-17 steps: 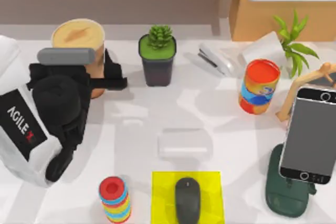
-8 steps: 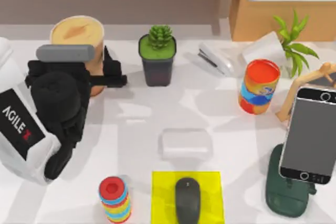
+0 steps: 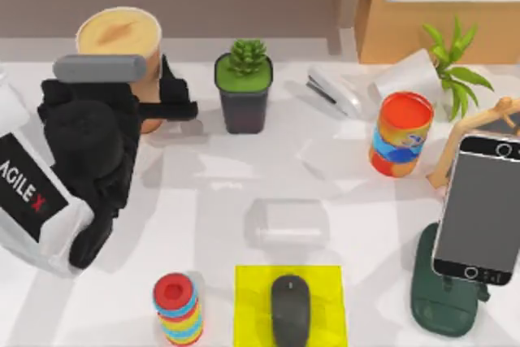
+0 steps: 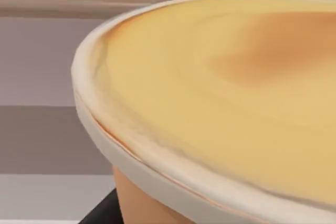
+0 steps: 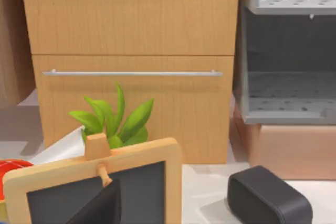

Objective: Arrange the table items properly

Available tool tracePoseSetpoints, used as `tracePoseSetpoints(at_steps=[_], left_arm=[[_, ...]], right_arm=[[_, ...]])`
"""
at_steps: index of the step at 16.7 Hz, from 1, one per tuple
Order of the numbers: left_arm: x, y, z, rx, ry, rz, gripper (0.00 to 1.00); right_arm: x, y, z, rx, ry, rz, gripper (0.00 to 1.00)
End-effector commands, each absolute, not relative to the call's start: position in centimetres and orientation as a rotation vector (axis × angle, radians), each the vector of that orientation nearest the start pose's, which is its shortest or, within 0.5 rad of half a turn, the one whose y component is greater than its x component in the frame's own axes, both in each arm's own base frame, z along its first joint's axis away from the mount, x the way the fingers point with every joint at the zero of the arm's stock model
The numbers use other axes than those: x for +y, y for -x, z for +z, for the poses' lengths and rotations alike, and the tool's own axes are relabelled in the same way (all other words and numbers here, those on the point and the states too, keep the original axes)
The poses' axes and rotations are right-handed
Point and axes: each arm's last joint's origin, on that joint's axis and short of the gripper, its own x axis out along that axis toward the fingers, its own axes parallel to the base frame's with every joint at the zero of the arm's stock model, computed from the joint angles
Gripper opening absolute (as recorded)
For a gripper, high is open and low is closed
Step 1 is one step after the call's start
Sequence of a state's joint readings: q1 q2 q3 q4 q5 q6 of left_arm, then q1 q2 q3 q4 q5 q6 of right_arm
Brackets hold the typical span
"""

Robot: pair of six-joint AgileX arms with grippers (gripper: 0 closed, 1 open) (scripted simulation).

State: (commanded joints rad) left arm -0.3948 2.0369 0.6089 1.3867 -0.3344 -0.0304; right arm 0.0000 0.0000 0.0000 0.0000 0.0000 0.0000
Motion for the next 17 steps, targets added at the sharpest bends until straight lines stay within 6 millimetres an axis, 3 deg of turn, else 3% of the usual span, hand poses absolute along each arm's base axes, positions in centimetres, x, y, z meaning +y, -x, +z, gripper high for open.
tracePoseSetpoints(at_steps=[5, 9, 12, 17], left_arm=[[-12.3, -33.8, 16.0, -0.144, 0.092, -0.080, 0.00], [-11.3, -36.2, 20.6, -0.216, 0.094, -0.093, 0.00], [-9.5, -38.5, 22.6, -0.195, 0.067, -0.081, 0.00], [-5.3, -42.3, 24.3, -0.085, 0.022, -0.046, 0.00]], right_arm=[[-0.1, -10.6, 16.0, 0.000, 0.000, 0.000, 1.00], [-0.1, -10.6, 16.0, 0.000, 0.000, 0.000, 1.00], [-0.1, -10.6, 16.0, 0.000, 0.000, 0.000, 1.00], [-0.1, -10.6, 16.0, 0.000, 0.000, 0.000, 1.00]])
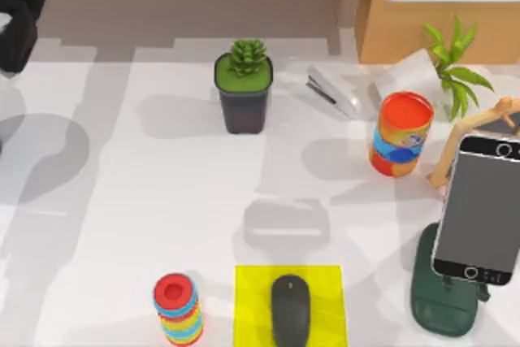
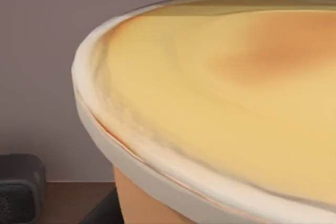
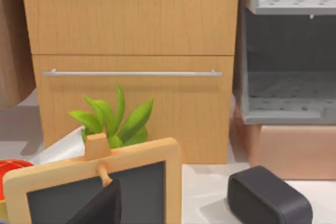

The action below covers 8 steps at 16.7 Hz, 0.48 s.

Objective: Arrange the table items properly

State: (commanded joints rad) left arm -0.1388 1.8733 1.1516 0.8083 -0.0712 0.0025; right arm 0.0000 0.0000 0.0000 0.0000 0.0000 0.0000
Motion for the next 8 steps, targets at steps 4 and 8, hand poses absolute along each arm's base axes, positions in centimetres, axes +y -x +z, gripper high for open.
tracePoseSetpoints(at_steps=[4, 8], left_arm=[[-2.0, -44.5, 25.2, 0.003, 0.007, -0.024, 0.00], [-0.1, -45.7, 25.3, 0.074, 0.006, -0.021, 0.00]], right_arm=[[-0.1, -10.6, 16.0, 0.000, 0.000, 0.000, 1.00], [-0.1, -10.6, 16.0, 0.000, 0.000, 0.000, 1.00]])
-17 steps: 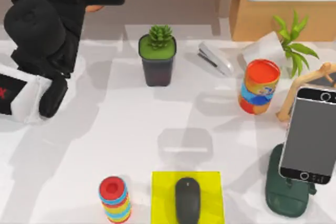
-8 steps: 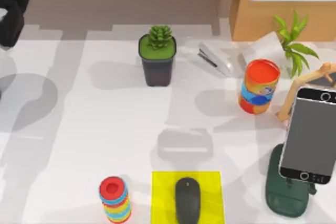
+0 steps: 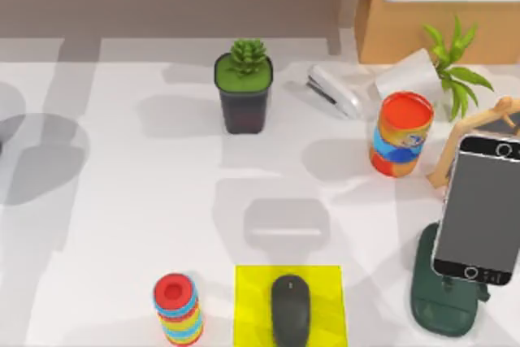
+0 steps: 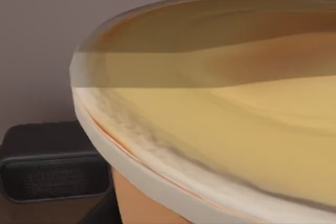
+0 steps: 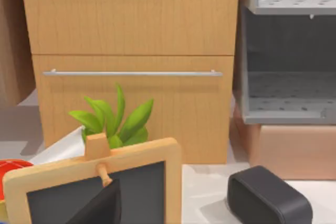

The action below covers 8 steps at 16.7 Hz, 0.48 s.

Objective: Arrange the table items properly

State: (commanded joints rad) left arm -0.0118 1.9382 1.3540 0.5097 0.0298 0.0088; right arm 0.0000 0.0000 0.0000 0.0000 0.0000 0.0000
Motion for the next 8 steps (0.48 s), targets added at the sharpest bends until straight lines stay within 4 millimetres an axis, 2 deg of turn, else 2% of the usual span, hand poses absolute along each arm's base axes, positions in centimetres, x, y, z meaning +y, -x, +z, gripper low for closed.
tracePoseSetpoints(at_steps=[8], left_arm=[[-0.02, -45.79, 25.40, 0.088, 0.003, -0.026, 0.00]], right_arm=[[-0.12, -10.57, 16.00, 0.000, 0.000, 0.000, 1.00]])
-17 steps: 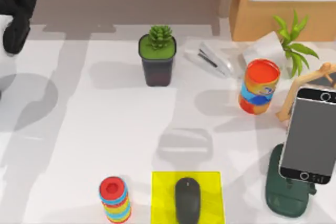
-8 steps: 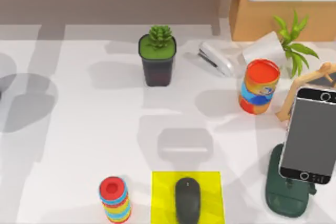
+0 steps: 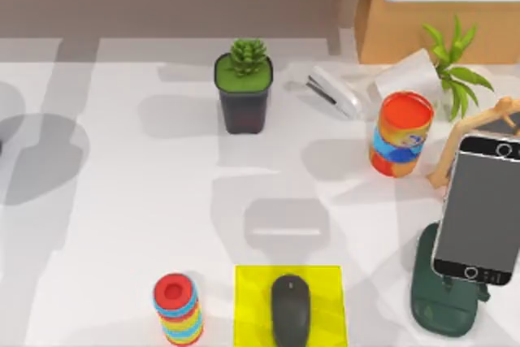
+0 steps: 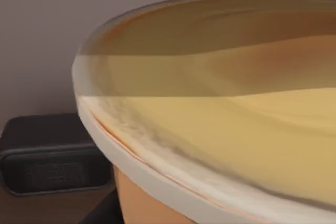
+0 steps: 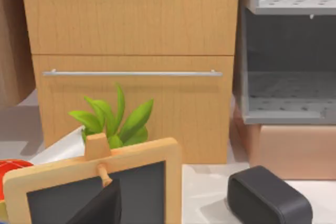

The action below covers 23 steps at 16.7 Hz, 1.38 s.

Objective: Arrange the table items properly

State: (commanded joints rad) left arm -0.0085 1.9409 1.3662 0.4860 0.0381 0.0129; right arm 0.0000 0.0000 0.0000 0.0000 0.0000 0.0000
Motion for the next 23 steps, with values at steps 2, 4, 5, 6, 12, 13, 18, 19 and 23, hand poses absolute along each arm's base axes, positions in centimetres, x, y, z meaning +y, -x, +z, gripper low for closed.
tracePoseSetpoints(at_steps=[2, 4, 5, 6, 12, 13, 18, 19, 23], left_arm=[[1.6, -45.6, 26.1, 0.069, -0.021, 0.004, 0.00], [4.6, -45.1, 26.3, 0.073, -0.051, 0.061, 0.00], [5.6, -45.0, 26.3, 0.074, -0.063, 0.081, 0.00], [6.1, -45.0, 26.3, 0.073, -0.069, 0.092, 0.00], [0.9, -45.8, 25.8, 0.078, -0.007, -0.012, 0.00], [0.3, -45.9, 25.4, 0.090, 0.004, -0.023, 0.00], [0.1, -45.9, 25.2, 0.095, 0.007, -0.025, 0.08], [0.1, -45.9, 25.2, 0.095, 0.007, -0.025, 0.15], [0.1, -45.9, 25.2, 0.095, 0.007, -0.025, 0.45]], right_arm=[[-0.1, -10.6, 16.0, 0.000, 0.000, 0.000, 1.00], [-0.1, -10.6, 16.0, 0.000, 0.000, 0.000, 1.00], [-0.1, -10.6, 16.0, 0.000, 0.000, 0.000, 1.00], [-0.1, -10.6, 16.0, 0.000, 0.000, 0.000, 1.00], [-0.1, -10.6, 16.0, 0.000, 0.000, 0.000, 1.00], [-0.1, -10.6, 16.0, 0.000, 0.000, 0.000, 1.00], [-0.1, -10.6, 16.0, 0.000, 0.000, 0.000, 1.00], [-0.1, -10.6, 16.0, 0.000, 0.000, 0.000, 1.00], [-0.1, -10.6, 16.0, 0.000, 0.000, 0.000, 1.00]])
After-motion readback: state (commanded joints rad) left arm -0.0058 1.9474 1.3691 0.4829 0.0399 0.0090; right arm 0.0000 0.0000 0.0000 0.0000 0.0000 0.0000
